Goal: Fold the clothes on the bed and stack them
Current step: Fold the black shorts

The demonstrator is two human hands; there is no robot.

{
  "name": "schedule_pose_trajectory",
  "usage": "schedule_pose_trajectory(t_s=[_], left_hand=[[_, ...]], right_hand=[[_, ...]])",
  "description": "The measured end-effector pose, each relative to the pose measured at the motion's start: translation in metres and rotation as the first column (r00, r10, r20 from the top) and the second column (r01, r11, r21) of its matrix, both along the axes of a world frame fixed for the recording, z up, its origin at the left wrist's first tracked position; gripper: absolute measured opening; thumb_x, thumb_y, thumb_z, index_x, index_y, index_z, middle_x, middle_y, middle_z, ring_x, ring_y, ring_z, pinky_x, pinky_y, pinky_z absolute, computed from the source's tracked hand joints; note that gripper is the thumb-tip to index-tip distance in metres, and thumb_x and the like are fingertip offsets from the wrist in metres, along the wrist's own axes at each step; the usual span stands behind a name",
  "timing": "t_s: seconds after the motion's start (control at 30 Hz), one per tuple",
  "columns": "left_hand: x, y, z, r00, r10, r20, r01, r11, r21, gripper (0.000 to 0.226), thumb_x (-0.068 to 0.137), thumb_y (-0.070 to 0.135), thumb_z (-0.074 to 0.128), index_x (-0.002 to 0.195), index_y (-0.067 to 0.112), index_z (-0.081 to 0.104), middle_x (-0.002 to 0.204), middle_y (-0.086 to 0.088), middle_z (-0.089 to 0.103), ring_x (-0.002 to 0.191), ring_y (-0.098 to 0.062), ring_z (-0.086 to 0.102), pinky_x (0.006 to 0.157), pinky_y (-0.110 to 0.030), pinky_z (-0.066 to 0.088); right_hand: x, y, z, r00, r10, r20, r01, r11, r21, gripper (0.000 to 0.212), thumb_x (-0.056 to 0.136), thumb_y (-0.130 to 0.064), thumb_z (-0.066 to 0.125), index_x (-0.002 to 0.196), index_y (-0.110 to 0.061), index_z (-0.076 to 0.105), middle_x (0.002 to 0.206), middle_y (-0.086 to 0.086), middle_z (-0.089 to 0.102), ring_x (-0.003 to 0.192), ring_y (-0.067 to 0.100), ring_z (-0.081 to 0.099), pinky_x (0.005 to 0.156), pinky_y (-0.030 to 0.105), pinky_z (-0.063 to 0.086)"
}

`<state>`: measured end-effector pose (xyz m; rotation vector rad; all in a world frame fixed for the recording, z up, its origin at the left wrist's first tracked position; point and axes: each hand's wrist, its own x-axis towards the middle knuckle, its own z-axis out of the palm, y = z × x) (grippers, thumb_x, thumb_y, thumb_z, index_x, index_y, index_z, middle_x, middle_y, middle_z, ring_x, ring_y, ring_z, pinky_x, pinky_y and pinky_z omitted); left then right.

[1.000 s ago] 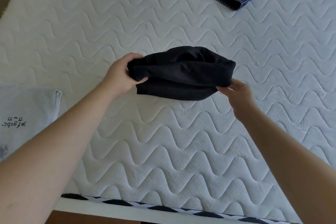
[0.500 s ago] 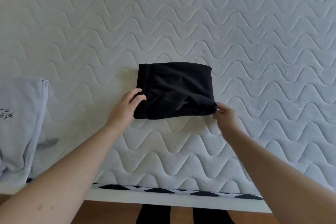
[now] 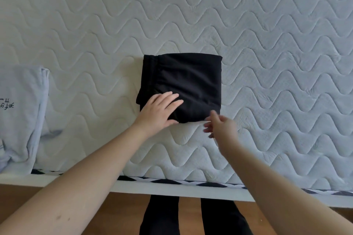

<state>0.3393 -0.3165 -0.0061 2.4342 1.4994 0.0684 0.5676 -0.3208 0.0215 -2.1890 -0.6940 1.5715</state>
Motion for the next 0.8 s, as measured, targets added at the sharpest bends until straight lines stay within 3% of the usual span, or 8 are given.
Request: schedule_pose_trajectory(t_s=[0.1, 0.23, 0.37, 0.43, 0.5, 0.67, 0.73, 0.8], left_hand=[[0.011, 0.000, -0.003, 0.998, 0.051, -0.046, -0.053, 0.998, -0.045, 0.057, 0.076, 0.033, 0.078, 0.129, 0.016, 0.063, 0.135, -0.007, 0.059, 0.128, -0.026, 0.053, 0.108, -0.045, 0.038], [0.016, 0.005, -0.004, 0.998, 0.065, -0.019, -0.062, 0.991, 0.121, 0.022, 0.079, 0.007, 0.072, 0.100, 0.013, 0.071, 0.095, -0.004, 0.068, 0.091, -0.025, 0.066, 0.088, -0.040, 0.050], [0.018, 0.018, 0.002, 0.995, 0.091, -0.030, -0.084, 0.980, 0.179, 0.020, 0.075, -0.001, 0.067, 0.091, 0.011, 0.070, 0.079, -0.005, 0.063, 0.071, -0.026, 0.062, 0.070, -0.039, 0.052], [0.019, 0.026, 0.006, 0.994, 0.108, -0.030, -0.099, 0.973, 0.206, 0.022, 0.073, -0.001, 0.067, 0.092, 0.011, 0.069, 0.080, -0.005, 0.062, 0.069, -0.027, 0.060, 0.066, -0.039, 0.051], [0.018, 0.031, 0.007, 0.994, 0.112, -0.008, -0.108, 0.972, 0.208, 0.024, 0.071, 0.003, 0.072, 0.094, 0.010, 0.068, 0.083, -0.006, 0.061, 0.070, -0.028, 0.059, 0.067, -0.039, 0.051], [0.007, 0.030, 0.004, 0.992, 0.122, -0.036, -0.118, 0.988, 0.100, 0.040, 0.072, 0.031, 0.082, 0.102, 0.010, 0.068, 0.091, -0.007, 0.062, 0.082, -0.027, 0.062, 0.077, -0.040, 0.050], [0.005, 0.027, 0.003, 0.989, 0.124, -0.082, -0.113, 0.985, 0.131, 0.026, 0.074, 0.011, 0.077, 0.099, 0.010, 0.068, 0.088, -0.007, 0.062, 0.079, -0.027, 0.061, 0.078, -0.041, 0.050], [0.004, 0.026, 0.002, 0.985, 0.140, -0.101, -0.119, 0.974, 0.191, 0.030, 0.070, -0.009, 0.063, 0.091, 0.011, 0.069, 0.079, -0.006, 0.060, 0.072, -0.027, 0.060, 0.074, -0.039, 0.051]], right_hand=[[-0.019, -0.008, -0.002, 0.950, -0.187, -0.248, 0.136, 0.969, -0.208, 0.035, 0.094, -0.042, 0.060, 0.097, -0.007, 0.066, 0.082, 0.006, 0.076, 0.076, 0.016, 0.074, 0.065, 0.027, 0.058], [-0.038, 0.003, -0.003, 0.759, -0.442, -0.478, 0.306, 0.890, -0.337, 0.030, 0.089, -0.040, 0.068, 0.099, -0.015, 0.056, 0.103, 0.012, 0.072, 0.090, 0.016, 0.073, 0.077, 0.028, 0.060], [-0.052, 0.019, -0.003, 0.720, -0.538, -0.439, 0.378, 0.834, -0.403, 0.020, 0.090, -0.027, 0.070, 0.098, -0.013, 0.058, 0.100, 0.011, 0.073, 0.095, 0.017, 0.071, 0.089, 0.029, 0.057], [-0.054, 0.029, -0.002, 0.658, -0.599, -0.456, 0.439, 0.797, -0.414, 0.019, 0.097, -0.018, 0.060, 0.111, -0.006, 0.058, 0.118, 0.013, 0.067, 0.110, 0.021, 0.065, 0.097, 0.031, 0.051], [-0.050, 0.037, 0.001, 0.534, -0.671, -0.514, 0.518, 0.741, -0.428, 0.031, 0.102, -0.013, 0.047, 0.130, -0.001, 0.048, 0.138, 0.016, 0.053, 0.127, 0.026, 0.053, 0.108, 0.034, 0.043], [-0.042, 0.037, -0.005, 0.459, -0.648, -0.608, 0.533, 0.748, -0.394, 0.038, 0.103, -0.011, 0.038, 0.138, 0.004, 0.040, 0.144, 0.020, 0.043, 0.138, 0.031, 0.040, 0.113, 0.038, 0.037], [-0.042, 0.034, -0.009, 0.399, -0.669, -0.628, 0.545, 0.723, -0.424, 0.037, 0.103, -0.012, 0.039, 0.138, 0.000, 0.040, 0.140, 0.018, 0.047, 0.137, 0.028, 0.043, 0.114, 0.040, 0.036], [-0.046, 0.031, -0.013, 0.442, -0.640, -0.629, 0.533, 0.751, -0.390, 0.036, 0.100, -0.017, 0.050, 0.135, -0.010, 0.046, 0.134, 0.015, 0.056, 0.127, 0.023, 0.053, 0.107, 0.039, 0.042]])
